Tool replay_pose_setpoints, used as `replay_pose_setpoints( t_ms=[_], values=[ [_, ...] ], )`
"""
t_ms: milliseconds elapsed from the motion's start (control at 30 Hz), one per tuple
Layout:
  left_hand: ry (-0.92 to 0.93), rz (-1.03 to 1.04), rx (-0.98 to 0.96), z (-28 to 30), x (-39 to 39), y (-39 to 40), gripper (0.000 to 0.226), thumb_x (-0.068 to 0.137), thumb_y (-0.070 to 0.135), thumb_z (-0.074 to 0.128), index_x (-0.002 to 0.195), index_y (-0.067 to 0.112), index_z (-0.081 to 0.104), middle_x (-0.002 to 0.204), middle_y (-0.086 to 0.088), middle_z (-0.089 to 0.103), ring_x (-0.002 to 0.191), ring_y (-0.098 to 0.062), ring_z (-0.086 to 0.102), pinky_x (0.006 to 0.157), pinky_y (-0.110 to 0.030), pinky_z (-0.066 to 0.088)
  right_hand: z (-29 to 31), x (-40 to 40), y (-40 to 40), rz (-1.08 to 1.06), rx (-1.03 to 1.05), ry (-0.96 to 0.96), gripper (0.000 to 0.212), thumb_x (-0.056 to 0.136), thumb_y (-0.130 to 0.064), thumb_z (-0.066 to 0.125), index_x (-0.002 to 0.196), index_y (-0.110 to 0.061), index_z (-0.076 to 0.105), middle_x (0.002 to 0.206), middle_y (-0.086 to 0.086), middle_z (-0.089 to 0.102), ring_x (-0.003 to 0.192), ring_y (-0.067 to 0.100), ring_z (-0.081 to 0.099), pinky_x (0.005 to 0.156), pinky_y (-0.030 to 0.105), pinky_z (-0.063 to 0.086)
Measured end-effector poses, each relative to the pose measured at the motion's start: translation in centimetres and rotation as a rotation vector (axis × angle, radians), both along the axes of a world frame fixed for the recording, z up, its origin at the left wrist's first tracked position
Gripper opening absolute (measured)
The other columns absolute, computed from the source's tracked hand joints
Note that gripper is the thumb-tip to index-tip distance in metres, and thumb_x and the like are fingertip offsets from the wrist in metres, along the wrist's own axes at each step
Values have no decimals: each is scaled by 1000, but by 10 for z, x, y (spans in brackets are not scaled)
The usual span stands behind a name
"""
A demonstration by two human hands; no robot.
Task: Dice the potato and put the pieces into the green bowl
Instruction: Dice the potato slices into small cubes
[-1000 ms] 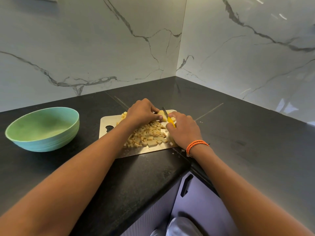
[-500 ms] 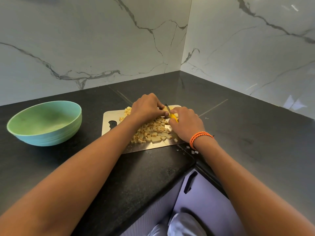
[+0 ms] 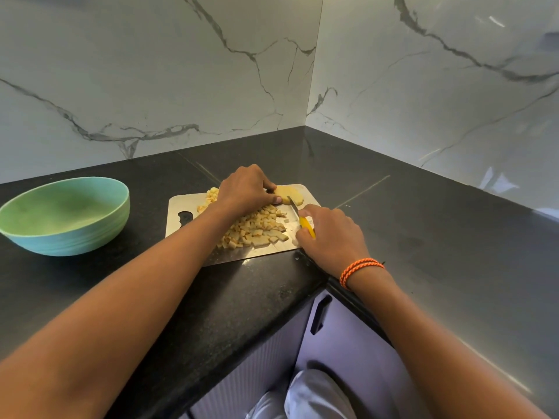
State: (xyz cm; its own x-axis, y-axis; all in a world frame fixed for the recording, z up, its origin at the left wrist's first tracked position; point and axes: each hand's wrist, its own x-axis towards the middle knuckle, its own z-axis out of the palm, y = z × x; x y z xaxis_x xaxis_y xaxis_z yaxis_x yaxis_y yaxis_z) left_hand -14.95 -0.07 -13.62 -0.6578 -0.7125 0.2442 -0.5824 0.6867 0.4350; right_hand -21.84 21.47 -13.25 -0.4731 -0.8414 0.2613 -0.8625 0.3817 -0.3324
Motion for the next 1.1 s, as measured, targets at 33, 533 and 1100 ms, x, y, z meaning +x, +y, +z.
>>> replay_pose_setpoints(
  t_ms=[33, 533, 1100],
  values=[
    [-1, 0, 1, 0, 0, 0, 44, 86, 49, 84, 123, 26, 78, 105, 7, 79, 70, -9, 57, 56, -25, 38, 0, 0, 1, -1, -1, 3, 41, 96, -38, 55, 136, -30, 57, 106, 5, 67, 94, 27, 63, 84, 45, 56],
    [7, -13, 37, 0, 1, -4, 33, 91, 52, 78, 113, 28, 82, 101, 9, 80, 71, -9, 61, 61, -26, 46, 0, -11, -18, -20, -80, -43, 43, 95, -38, 54, 138, -33, 58, 97, 5, 69, 94, 27, 63, 80, 40, 52],
    [42, 18, 41, -1, -4, -5, 34, 86, 53, 82, 109, 29, 84, 88, 14, 77, 72, -11, 64, 56, -24, 43, -9, -25, -59, 40, -113, -23, 43, 96, -39, 54, 139, -34, 59, 118, 6, 69, 106, 28, 62, 79, 37, 46]
  ],
)
